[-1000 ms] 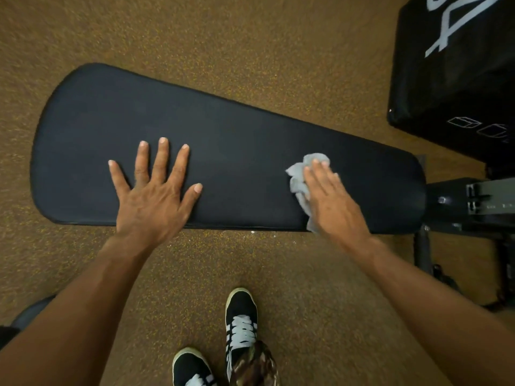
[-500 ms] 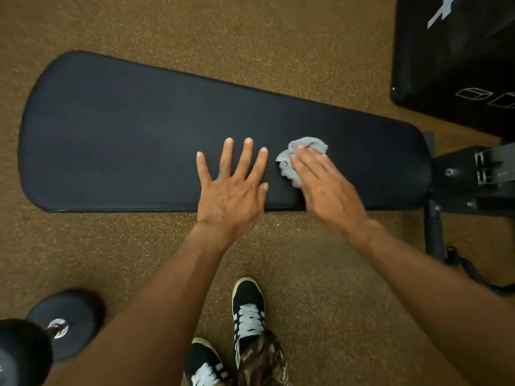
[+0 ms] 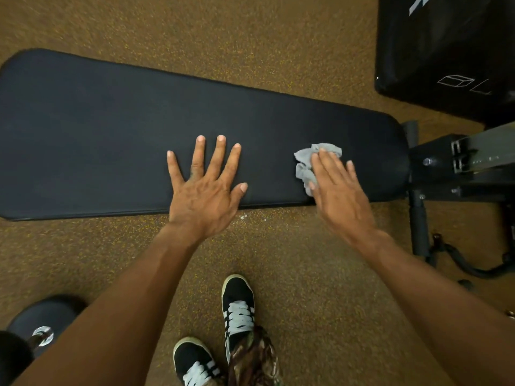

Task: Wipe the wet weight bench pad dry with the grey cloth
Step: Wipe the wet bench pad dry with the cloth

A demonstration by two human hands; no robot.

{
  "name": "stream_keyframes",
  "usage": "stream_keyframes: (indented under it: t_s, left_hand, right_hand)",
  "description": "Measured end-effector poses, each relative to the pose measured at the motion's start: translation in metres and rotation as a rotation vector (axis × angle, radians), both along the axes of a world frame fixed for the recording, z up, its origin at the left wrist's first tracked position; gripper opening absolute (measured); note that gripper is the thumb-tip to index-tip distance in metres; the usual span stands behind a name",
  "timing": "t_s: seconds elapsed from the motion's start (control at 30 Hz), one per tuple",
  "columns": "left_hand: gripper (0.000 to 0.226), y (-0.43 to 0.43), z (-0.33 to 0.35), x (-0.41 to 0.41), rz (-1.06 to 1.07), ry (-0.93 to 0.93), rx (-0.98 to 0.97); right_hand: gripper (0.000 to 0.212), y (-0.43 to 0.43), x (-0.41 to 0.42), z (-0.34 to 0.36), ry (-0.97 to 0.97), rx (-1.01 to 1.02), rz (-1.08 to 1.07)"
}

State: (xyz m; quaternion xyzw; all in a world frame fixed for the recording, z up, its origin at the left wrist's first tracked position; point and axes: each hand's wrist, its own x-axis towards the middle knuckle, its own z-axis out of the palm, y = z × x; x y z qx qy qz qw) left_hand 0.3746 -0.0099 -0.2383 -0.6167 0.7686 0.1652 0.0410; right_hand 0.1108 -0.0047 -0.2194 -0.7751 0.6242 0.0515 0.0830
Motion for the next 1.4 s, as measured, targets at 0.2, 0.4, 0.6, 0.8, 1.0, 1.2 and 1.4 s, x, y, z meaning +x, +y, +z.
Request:
stream_keyframes:
  t_s: [0.2,0.4,0.6,0.8,1.0,1.2,1.4]
  left_hand:
    - [0.069,-0.001,0.0,0.0,0.003,-0.006,0.01]
    - [0.07,-0.001,0.004,0.002,0.011,0.019,0.044]
    - [0.069,0.001,0.007,0.008,0.003,0.091,0.029]
    - [0.062,0.002,0.015,0.015,0.097,0.332,0.037]
    - [0.061,0.011,0.018,0.056,0.164,0.189,-0.112]
    - [0.044,0.014,0.006,0.1,0.344,0.344,-0.305]
    - [0.045,0.011,0.009,0.13,0.521,0.25,-0.371]
  right_hand:
    - [0.052,-0.047,0.045,-0.014,-0.221,-0.067,-0.212]
    - [0.053,-0.016,0.029,-0.008,-0.12,-0.002,0.118]
    - [0.054,-0.02,-0.016,0.021,-0.209,-0.061,-0.166]
    - [0.079,-0.022,0.024,0.005,0.012,-0.07,-0.2]
    - [0.059,-0.026,0.04,-0.011,-0.153,-0.043,-0.355]
    - [0.054,-0.047,0.098,-0.013,-0.267,-0.096,-0.394]
    - [0.058,-0.08,0.264,-0.02,-0.306,-0.04,-0.081]
